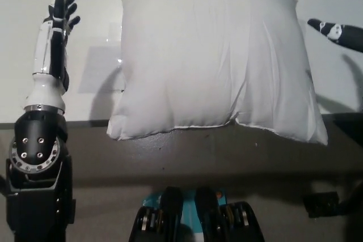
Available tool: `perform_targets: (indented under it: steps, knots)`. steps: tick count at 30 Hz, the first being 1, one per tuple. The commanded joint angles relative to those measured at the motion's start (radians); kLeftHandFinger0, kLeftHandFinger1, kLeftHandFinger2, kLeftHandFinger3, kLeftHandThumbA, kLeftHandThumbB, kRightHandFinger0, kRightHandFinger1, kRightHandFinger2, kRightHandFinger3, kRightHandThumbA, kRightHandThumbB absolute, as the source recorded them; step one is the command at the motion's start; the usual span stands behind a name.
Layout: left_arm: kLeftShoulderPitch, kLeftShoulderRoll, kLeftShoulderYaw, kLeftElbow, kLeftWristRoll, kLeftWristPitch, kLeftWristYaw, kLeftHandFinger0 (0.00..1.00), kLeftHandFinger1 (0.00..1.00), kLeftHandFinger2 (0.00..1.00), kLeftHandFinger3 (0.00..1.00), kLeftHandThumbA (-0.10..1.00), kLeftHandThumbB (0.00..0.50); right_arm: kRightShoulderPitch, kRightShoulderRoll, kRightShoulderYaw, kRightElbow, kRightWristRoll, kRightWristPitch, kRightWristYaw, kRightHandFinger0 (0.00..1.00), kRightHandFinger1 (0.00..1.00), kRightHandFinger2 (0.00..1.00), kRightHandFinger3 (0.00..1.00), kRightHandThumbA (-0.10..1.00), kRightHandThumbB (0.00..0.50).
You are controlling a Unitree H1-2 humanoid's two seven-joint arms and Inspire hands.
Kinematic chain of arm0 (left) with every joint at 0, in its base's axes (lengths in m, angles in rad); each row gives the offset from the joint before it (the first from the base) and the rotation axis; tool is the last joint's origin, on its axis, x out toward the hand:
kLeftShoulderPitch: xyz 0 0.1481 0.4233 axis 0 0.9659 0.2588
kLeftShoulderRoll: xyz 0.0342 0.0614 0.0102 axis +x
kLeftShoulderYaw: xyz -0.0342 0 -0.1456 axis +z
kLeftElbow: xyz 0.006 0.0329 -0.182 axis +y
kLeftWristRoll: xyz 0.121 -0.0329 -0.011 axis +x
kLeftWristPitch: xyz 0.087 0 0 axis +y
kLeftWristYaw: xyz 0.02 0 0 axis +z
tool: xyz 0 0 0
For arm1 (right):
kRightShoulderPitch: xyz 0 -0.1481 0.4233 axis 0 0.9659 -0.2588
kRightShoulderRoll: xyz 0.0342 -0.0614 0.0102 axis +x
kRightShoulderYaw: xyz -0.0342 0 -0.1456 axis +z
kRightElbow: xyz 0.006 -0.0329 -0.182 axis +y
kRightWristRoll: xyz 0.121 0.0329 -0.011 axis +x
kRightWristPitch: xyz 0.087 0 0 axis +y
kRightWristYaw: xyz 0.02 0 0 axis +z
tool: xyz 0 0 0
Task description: The robot uses both hands to lift the pillow and then drops it on the table
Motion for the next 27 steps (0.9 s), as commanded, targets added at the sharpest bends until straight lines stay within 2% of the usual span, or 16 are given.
perform_targets:
  steps: [1, 4, 7, 10, 11, 13, 14, 15, 16, 17, 21, 22, 23, 26, 27]
  knots:
    - [-0.053, 0.01, -0.02, 0.089, 0.062, -0.094, 0.067, 1.0, 1.0, 1.0, 1.0, 1.0, 0.141, -0.088, -0.021, 0.005, 0.132, -0.034, -0.05, -0.034, 1.0, 1.0, 1.0, 1.0, 1.0, 0.289]
    - [-0.059, 0.012, -0.037, 0.172, 0.097, -0.145, 0.099, 1.0, 1.0, 1.0, 1.0, 1.0, 0.143, -0.083, -0.014, -0.003, 0.183, -0.033, -0.057, -0.05, 1.0, 1.0, 1.0, 1.0, 1.0, 0.265]
    - [-0.063, 0.04, -0.075, 0.292, 0.159, -0.23, 0.143, 1.0, 1.0, 1.0, 1.0, 1.0, 0.135, -0.064, -0.001, -0.002, 0.28, -0.034, -0.129, -0.077, 1.0, 1.0, 1.0, 1.0, 1.0, 0.25]
    - [-0.075, 0.057, -0.11, 0.386, 0.213, -0.258, 0.191, 1.0, 1.0, 1.0, 1.0, 1.0, 0.099, -0.053, 0.011, 0.001, 0.368, -0.036, -0.195, -0.105, 1.0, 1.0, 1.0, 1.0, 1.0, 0.237]
    - [-0.087, 0.056, -0.116, 0.424, 0.217, -0.267, 0.207, 1.0, 1.0, 1.0, 1.0, 1.0, 0.076, -0.052, 0.016, -0.002, 0.407, -0.027, -0.223, -0.111, 1.0, 1.0, 1.0, 1.0, 1.0, 0.213]
    - [-0.107, 0.052, -0.128, 0.483, 0.223, -0.299, 0.233, 1.0, 1.0, 1.0, 1.0, 1.0, 0.054, -0.048, 0.018, -0.009, 0.438, -0.02, -0.245, -0.12, 1.0, 1.0, 1.0, 1.0, 1.0, 0.197]
    - [-0.124, 0.054, -0.132, 0.531, 0.227, -0.331, 0.252, 1.0, 1.0, 1.0, 1.0, 1.0, 0.058, -0.047, 0.022, -0.005, 0.449, -0.024, -0.252, -0.125, 1.0, 1.0, 1.0, 1.0, 1.0, 0.176]
    - [-0.133, 0.055, -0.134, 0.555, 0.231, -0.346, 0.262, 1.0, 1.0, 1.0, 1.0, 1.0, 0.093, -0.048, 0.021, 0.001, 0.456, -0.032, -0.254, -0.129, 1.0, 1.0, 1.0, 1.0, 1.0, 0.172]
    - [-0.143, 0.054, -0.137, 0.582, 0.234, -0.361, 0.274, 1.0, 1.0, 1.0, 1.0, 1.0, 0.105, -0.05, 0.019, 0.007, 0.464, -0.042, -0.256, -0.132, 1.0, 1.0, 1.0, 1.0, 1.0, 0.168]
    - [-0.175, 0.053, -0.16, 0.653, 0.27, -0.41, 0.32, 1.0, 1.0, 1.0, 1.0, 1.0, 0.175, -0.051, 0.028, 0.018, 0.446, -0.062, -0.224, -0.141, 1.0, 1.0, 1.0, 1.0, 1.0, 0.194]
    - [-0.19, 0.038, -0.184, 0.69, 0.293, -0.428, 0.363, 1.0, 1.0, 1.0, 1.0, 1.0, 0.185, -0.056, 0.045, 0.014, 0.425, -0.056, -0.188, -0.139, 1.0, 1.0, 1.0, 1.0, 1.0, 0.211]
    - [-0.204, 0.028, -0.192, 0.715, 0.294, -0.447, 0.374, 1.0, 1.0, 1.0, 1.0, 1.0, 0.191, -0.062, 0.051, 0.015, 0.427, -0.056, -0.183, -0.141, 1.0, 1.0, 1.0, 1.0, 1.0, 0.234]
    - [-0.209, 0.019, -0.197, 0.733, 0.292, -0.46, 0.381, 1.0, 1.0, 1.0, 1.0, 1.0, 0.201, -0.065, 0.053, 0.018, 0.436, -0.058, -0.188, -0.142, 1.0, 1.0, 1.0, 1.0, 1.0, 0.231]
    - [-0.219, 0.004, -0.209, 0.757, 0.298, -0.461, 0.402, 1.0, 1.0, 1.0, 1.0, 1.0, 0.184, -0.063, 0.057, 0.024, 0.447, -0.064, -0.192, -0.146, 1.0, 1.0, 1.0, 1.0, 1.0, 0.237]
    - [-0.225, -0.013, -0.214, 0.759, 0.287, -0.445, 0.385, 1.0, 1.0, 1.0, 1.0, 1.0, 0.209, -0.056, 0.062, 0.027, 0.457, -0.066, -0.204, -0.151, 1.0, 1.0, 1.0, 1.0, 1.0, 0.216]
